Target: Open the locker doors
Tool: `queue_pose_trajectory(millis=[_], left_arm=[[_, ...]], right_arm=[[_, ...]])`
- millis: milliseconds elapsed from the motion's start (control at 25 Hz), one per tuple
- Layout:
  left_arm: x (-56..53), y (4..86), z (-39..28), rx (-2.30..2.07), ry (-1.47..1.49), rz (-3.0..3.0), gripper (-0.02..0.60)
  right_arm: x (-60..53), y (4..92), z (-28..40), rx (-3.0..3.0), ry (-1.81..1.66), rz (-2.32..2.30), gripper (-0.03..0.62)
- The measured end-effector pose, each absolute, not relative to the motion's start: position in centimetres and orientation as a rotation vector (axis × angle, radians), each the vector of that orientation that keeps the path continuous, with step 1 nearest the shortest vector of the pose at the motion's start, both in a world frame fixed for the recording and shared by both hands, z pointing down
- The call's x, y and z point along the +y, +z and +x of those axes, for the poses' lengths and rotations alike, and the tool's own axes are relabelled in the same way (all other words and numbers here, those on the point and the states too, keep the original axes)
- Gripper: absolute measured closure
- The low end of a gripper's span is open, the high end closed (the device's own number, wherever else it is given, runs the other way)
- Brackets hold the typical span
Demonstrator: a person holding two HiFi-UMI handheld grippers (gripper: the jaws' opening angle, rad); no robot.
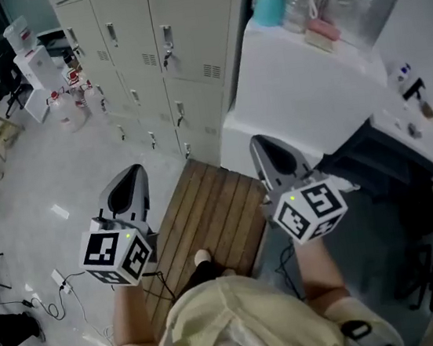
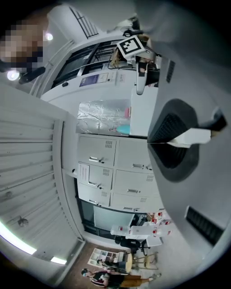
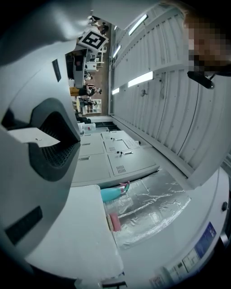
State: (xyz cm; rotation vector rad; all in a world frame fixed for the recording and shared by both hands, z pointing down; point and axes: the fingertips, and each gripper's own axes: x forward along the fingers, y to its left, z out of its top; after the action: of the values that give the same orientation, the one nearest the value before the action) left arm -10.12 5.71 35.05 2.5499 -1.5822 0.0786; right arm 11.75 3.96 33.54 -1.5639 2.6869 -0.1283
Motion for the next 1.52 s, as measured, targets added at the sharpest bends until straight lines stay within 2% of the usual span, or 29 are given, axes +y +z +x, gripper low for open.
queue_pose_trajectory(millis=[160, 920, 1280, 1520], left_arm=[[4.2, 35.0, -11.4, -1.614, 0.123, 2.591, 0.580], [-5.3, 31.5, -18.6, -1.532, -0.065, 2.632, 0.578], [-12.1, 28.7, -17.7, -1.541, -0.035, 2.709, 0.578], [-17.8, 25.3, -17.2, -1.613, -0.139, 2.726, 0.578]], right_arm=[[2.7, 33.2, 10.0, 2.706, -0.134, -1.531, 0.589], [-6.6, 28.3, 4.1, 2.653, -0.071, -1.570, 0.588], [-13.2, 26.1, 4.1, 2.640, 0.011, -1.567, 0.588], [-18.8, 24.5, 5.0, 2.630, 0.063, -1.553, 0.588]])
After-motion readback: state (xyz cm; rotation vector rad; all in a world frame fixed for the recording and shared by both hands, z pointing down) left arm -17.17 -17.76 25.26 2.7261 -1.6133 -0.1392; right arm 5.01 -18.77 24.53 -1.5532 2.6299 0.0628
